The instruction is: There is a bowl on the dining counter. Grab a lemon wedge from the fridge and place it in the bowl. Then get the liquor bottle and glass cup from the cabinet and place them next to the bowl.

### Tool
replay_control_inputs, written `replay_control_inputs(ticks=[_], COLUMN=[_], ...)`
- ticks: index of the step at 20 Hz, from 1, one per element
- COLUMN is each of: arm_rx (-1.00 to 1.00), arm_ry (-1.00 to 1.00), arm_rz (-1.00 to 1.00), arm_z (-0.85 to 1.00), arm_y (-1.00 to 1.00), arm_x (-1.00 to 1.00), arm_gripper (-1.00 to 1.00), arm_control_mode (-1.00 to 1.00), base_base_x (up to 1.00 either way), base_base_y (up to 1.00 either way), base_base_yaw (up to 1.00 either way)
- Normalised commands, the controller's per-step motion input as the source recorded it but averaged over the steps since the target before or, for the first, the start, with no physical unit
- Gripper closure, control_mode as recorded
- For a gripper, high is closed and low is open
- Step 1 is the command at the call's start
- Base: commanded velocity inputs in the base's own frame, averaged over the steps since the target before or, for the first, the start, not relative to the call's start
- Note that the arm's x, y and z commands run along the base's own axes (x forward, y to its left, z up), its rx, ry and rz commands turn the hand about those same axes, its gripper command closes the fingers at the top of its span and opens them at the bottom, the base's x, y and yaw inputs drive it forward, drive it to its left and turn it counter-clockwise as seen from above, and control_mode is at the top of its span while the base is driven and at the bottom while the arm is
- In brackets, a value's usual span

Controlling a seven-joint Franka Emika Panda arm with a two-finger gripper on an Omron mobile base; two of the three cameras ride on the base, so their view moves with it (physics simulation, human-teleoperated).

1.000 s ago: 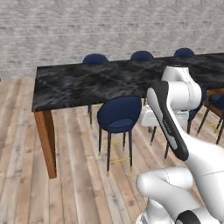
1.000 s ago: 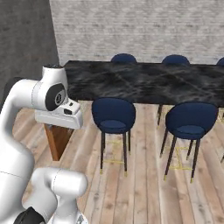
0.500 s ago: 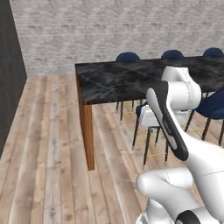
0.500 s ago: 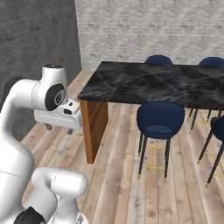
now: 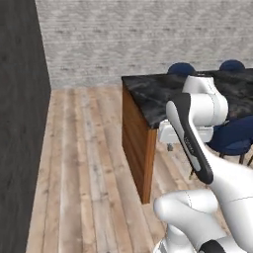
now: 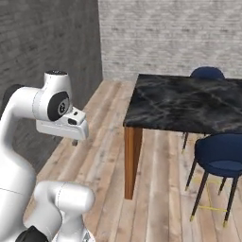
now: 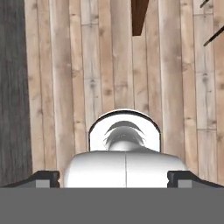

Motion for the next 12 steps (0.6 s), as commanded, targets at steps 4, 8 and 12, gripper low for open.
replay_control_inputs(ticks=[4, 8, 12], arm_rx=[0.0, 0.0, 0.0], arm_ry=[0.0, 0.0, 0.0], arm_rz=[0.0, 0.0, 0.0], arm_z=[0.0, 0.0, 0.0], arm_y=[0.0, 0.0, 0.0], arm_x=[0.0, 0.0, 0.0], arm_gripper=[-1.0, -1.0, -1.0], arm_control_mode=[1.0, 1.0, 1.0], base_base_x=[0.98, 1.0, 1.0], base_base_y=[1.0, 0.98, 0.79], base_base_yaw=[0.0, 0.0, 0.0])
